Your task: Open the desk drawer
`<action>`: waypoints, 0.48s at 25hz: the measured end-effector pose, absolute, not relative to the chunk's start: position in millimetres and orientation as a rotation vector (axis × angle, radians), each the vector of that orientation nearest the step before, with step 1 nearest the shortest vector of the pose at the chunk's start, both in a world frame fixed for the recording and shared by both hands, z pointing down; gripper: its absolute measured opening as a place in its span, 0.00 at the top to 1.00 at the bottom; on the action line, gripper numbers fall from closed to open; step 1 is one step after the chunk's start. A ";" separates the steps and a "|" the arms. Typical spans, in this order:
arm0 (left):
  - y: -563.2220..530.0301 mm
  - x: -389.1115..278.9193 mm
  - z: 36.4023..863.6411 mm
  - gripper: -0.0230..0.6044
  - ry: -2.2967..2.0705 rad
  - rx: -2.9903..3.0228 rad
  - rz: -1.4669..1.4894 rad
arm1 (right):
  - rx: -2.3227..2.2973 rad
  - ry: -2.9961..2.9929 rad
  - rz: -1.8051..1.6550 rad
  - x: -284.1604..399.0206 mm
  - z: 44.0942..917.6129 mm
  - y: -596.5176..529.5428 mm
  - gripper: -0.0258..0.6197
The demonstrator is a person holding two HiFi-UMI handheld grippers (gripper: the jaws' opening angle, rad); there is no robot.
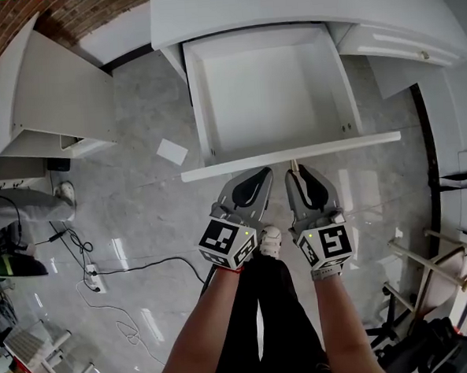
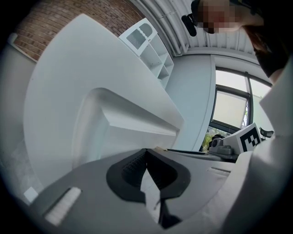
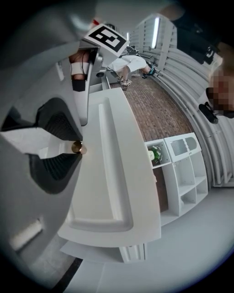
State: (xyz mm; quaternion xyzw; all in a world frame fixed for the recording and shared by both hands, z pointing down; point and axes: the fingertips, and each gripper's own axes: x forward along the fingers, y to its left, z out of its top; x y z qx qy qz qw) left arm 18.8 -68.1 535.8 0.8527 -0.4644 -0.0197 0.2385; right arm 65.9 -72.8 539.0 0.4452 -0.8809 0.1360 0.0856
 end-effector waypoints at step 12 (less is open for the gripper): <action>-57.5 17.9 507.9 0.96 -1.304 2.390 -0.047 | 1.321 -2.702 0.352 74.4 496.9 -62.5 0.94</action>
